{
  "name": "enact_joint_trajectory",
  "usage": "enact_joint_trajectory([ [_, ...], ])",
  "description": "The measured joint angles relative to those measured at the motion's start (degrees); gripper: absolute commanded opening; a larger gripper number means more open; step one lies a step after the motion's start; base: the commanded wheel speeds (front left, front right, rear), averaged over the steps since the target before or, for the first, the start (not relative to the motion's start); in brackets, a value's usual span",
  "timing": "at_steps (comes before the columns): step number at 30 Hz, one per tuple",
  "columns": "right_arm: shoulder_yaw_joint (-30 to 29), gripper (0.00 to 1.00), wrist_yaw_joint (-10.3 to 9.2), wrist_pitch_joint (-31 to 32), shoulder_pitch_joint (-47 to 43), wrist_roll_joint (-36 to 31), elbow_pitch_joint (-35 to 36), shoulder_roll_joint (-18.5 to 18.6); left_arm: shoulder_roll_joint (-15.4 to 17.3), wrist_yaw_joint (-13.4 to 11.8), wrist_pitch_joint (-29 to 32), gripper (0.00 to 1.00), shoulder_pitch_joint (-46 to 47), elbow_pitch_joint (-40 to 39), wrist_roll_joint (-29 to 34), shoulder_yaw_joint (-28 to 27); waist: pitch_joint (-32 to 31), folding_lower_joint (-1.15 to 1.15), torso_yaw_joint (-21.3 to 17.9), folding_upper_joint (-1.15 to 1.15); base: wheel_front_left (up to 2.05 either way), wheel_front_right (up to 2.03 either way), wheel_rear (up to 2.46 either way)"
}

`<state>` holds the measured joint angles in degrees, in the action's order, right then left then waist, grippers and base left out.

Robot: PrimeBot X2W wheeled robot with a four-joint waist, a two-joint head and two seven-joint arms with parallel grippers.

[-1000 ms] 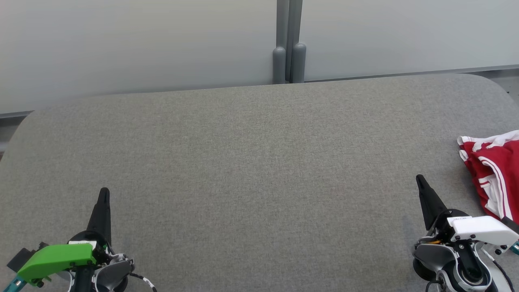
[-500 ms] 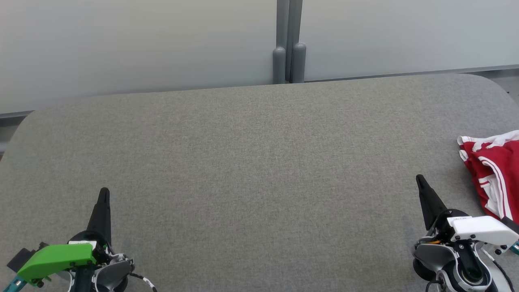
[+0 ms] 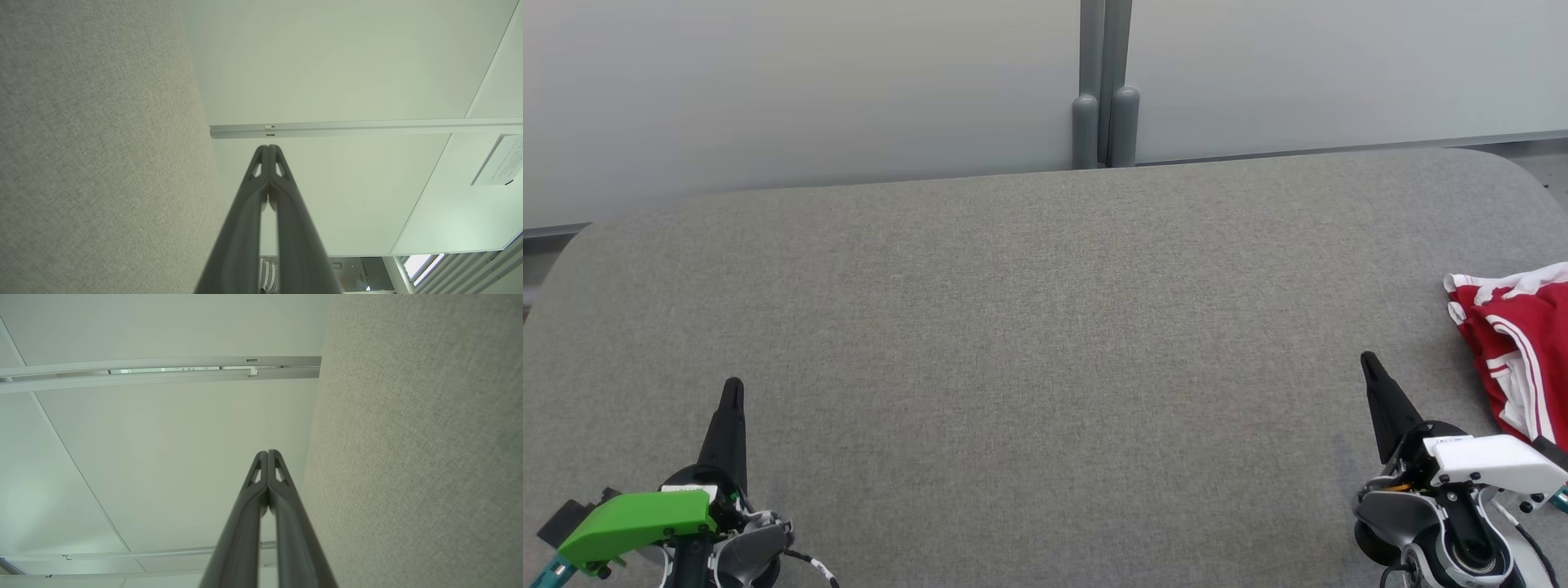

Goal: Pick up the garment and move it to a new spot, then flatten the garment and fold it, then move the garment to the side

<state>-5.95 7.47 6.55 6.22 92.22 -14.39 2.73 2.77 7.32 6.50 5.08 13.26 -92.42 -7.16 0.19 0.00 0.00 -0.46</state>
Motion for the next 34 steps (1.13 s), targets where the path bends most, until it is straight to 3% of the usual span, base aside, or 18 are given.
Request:
enact_joint_trajectory([
  [34,0.01,0.0,0.0,0.0,0.0,0.0,0.0,0.0,0.0,0.0,0.0,0.0,0.0,0.0,0.0,0.01,0.0,0.0,0.0,0.0,0.0,0.0,0.0],
])
